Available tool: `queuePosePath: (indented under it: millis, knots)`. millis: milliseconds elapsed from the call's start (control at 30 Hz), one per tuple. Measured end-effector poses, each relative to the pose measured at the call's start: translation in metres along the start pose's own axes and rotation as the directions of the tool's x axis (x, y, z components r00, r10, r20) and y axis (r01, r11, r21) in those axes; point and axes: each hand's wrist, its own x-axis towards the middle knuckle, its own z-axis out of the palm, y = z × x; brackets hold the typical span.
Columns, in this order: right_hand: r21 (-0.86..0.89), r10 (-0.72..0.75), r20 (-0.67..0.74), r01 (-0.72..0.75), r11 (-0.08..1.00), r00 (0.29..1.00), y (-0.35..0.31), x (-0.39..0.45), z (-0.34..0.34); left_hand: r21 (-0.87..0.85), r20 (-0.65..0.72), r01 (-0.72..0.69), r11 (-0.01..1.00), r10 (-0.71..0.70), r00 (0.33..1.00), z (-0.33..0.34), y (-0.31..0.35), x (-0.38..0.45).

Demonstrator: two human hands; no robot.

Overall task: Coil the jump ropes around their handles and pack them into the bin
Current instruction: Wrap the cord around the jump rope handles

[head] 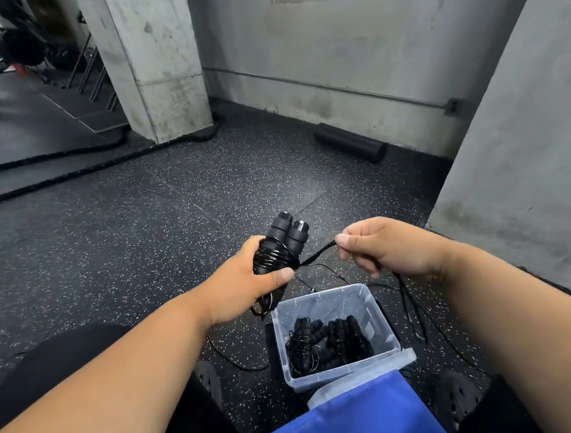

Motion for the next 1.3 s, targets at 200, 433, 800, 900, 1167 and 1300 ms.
queuePosePath:
  millis: [200,433,800,900,1167,1300]
  knots:
    - [-0.255,-0.053,0.126,0.085,0.963,0.991,-0.012,-0.008,-0.010,0.110,0.069,-0.008,0.994,0.000,0.998,-0.006,0.000,0.000]
    - [-0.566,-0.036,0.216,0.155,0.809,0.976,-0.012,0.002,0.028,0.439,0.425,-0.267,0.858,0.064,0.903,0.054,0.014,-0.025]
    - [-0.147,0.192,0.115,-0.174,0.974,0.975,0.055,0.027,0.063,-0.192,0.000,-0.092,0.977,0.094,0.996,0.036,0.022,-0.021]
    - [-0.444,0.203,0.190,-0.100,0.890,0.961,0.039,0.023,0.082,-0.254,-0.019,-0.069,0.965,0.066,0.998,0.029,0.013,-0.013]
    - [0.037,0.115,0.061,-0.117,0.992,0.991,0.015,0.009,0.069,-0.183,-0.164,-0.032,0.983,0.001,0.986,0.026,-0.003,-0.003]
    - [0.213,0.068,-0.104,-0.045,0.976,0.992,0.013,0.013,0.073,-0.260,-0.206,-0.054,0.964,-0.001,0.979,0.030,-0.001,-0.004]
